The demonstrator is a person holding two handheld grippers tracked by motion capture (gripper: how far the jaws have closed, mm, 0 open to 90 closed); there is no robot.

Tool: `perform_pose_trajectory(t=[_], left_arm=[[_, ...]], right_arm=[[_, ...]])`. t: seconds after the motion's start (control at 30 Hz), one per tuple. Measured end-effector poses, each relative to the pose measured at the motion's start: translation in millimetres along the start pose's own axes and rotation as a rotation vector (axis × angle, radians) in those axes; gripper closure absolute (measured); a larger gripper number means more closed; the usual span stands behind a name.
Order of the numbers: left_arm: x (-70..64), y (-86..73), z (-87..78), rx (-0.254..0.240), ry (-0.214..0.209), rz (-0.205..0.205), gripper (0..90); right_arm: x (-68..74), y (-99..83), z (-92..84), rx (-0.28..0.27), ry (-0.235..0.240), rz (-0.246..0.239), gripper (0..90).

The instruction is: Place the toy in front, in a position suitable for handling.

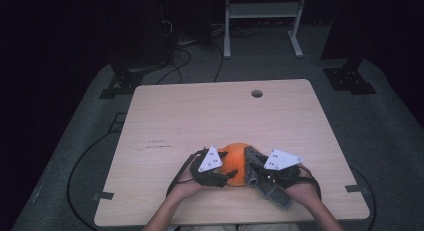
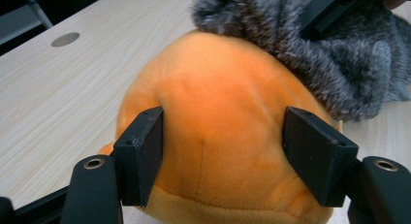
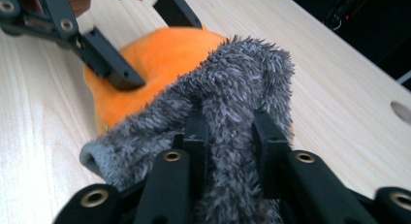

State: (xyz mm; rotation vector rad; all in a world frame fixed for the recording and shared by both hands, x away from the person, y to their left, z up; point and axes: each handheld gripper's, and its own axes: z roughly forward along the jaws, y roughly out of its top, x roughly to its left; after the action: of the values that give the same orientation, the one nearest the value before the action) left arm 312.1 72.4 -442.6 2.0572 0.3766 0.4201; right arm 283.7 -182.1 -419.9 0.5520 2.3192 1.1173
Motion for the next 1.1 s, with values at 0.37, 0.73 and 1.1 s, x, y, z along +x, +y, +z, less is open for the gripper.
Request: perform_pose_trajectory(t=[0.37, 0.73, 1.1], left_arm=[[5.8, 0.3, 3.1, -0.013, 0.004, -0.060, 32.7], [8.9, -3.2, 2.1, -0.017, -0.019, -0.083, 33.2], [4.7, -4.4, 3.2, -0.022, -0.012, -0.075, 33.1]], right_arm=[[-15.6, -18.1, -15.3, -0.024, 0.028, 0.101, 74.4], [-4.2, -4.8, -2.7, -0.008, 0.021, 0.026, 74.5], [-17.8, -0.8, -6.9, -0.038, 0.065, 0.123, 74.7]])
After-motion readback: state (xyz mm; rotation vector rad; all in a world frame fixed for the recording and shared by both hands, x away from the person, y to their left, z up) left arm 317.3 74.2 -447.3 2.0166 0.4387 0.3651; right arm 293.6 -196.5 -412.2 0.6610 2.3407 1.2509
